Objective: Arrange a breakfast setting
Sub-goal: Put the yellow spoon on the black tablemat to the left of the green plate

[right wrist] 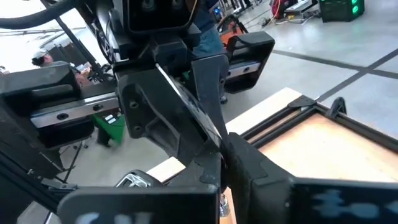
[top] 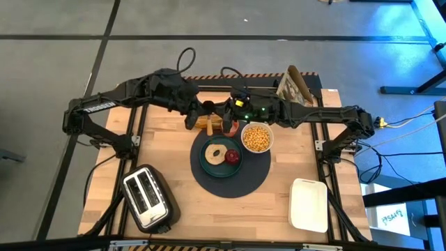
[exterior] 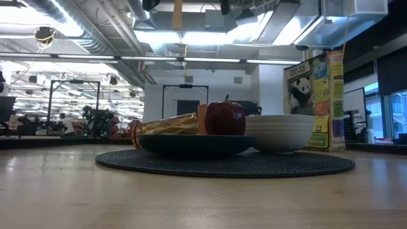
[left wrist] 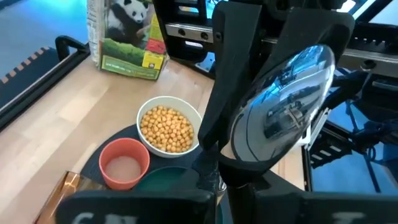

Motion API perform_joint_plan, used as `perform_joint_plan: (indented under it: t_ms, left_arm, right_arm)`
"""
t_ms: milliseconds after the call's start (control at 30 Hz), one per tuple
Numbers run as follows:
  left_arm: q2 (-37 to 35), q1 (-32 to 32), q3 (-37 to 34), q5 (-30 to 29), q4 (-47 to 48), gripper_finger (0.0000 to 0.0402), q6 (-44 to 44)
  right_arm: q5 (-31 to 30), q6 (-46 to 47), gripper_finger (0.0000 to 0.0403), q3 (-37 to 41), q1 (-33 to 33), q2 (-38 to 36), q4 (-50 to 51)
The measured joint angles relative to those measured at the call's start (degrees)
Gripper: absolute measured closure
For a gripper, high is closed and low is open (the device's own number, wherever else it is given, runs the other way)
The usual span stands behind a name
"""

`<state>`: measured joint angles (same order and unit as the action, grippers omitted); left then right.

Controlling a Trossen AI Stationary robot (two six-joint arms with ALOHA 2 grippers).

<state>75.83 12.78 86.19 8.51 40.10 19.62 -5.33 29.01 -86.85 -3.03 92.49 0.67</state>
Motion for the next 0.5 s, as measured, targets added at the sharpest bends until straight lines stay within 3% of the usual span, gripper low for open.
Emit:
perform_joint_plan:
  t_ms: [200,367,500]
  left_arm:
    - [0.2,0.0,-1.9,-2.9,7.3,0.0397,1.0]
    - [-0.6,0.2,-14.5,-2.0,6.1,0.0398,8.0]
    - [-1.9,0.7,-25.7,0.5,-2.1,0.0398,18.1]
  right_arm:
    - [-0.2,3.3,0.0339,0.0,-0.5,-0.3,5.6]
    - [-1.1,4.3,0.0258,-0.2,-0.4,-1.6,9.4]
    - [0.3,4.6,0.0218,-0.1,-0.4,-1.7,12.9]
